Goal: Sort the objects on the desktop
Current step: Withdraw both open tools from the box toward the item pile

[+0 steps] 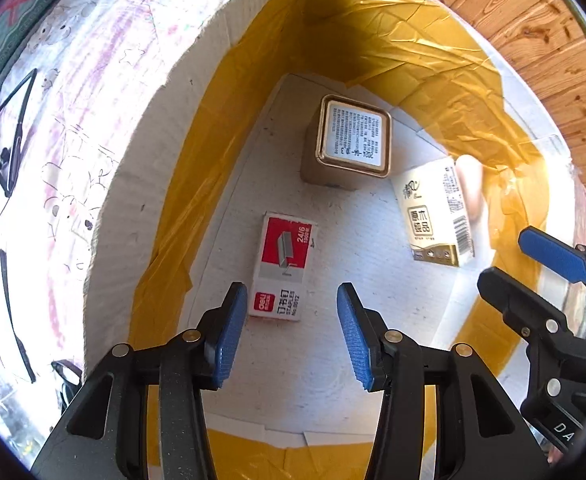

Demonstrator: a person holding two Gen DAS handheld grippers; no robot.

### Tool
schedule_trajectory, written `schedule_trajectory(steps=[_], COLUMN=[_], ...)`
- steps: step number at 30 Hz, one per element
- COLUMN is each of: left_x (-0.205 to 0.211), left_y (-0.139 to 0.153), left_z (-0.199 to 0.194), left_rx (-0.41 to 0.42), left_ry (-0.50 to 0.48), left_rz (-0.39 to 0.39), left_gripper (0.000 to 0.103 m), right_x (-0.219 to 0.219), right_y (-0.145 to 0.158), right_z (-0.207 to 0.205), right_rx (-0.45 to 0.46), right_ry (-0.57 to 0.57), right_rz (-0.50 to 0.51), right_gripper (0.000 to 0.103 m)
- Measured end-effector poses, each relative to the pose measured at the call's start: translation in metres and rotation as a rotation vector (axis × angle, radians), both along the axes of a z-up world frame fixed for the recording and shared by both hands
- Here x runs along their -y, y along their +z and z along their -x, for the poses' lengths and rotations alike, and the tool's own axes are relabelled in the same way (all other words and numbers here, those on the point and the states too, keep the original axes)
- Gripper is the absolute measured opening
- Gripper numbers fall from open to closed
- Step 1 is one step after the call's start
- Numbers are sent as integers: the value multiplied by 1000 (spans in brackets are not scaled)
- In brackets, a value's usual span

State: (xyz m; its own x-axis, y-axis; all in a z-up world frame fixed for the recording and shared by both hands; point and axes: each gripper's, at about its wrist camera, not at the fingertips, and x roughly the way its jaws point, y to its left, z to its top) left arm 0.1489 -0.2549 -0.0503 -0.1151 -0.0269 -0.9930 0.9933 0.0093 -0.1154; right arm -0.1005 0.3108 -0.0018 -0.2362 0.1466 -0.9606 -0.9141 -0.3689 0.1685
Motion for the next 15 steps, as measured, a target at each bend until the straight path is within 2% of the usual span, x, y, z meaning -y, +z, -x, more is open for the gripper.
schedule_trajectory(steps=[4, 6, 12, 13, 14, 15], left_x=[-13, -21, -62, -50, -58, -70], left_y=[13, 22, 58, 63, 70, 75], left_z=[-7, -11, -17, 3, 5, 24], left_rx=[-15, -16, 14, 20, 27, 36], left_ry=[-3, 1, -19, -31, -44, -57], left_rz=[11, 24, 102, 120, 139, 160], left_gripper=[52, 52, 52, 52, 52, 52], right_x=[27, 20, 65, 73, 81, 90], right_y=[9, 16, 16, 19, 22, 26], right_z=[-3, 0, 1, -1, -2, -3], right_rx=[-37, -55, -84, -94, -103, -110], right_ry=[-15, -7, 40, 50, 57, 61], right_rz=[-22, -34, -106, -119, -133, -150], right_gripper=[53, 53, 53, 53, 53, 53])
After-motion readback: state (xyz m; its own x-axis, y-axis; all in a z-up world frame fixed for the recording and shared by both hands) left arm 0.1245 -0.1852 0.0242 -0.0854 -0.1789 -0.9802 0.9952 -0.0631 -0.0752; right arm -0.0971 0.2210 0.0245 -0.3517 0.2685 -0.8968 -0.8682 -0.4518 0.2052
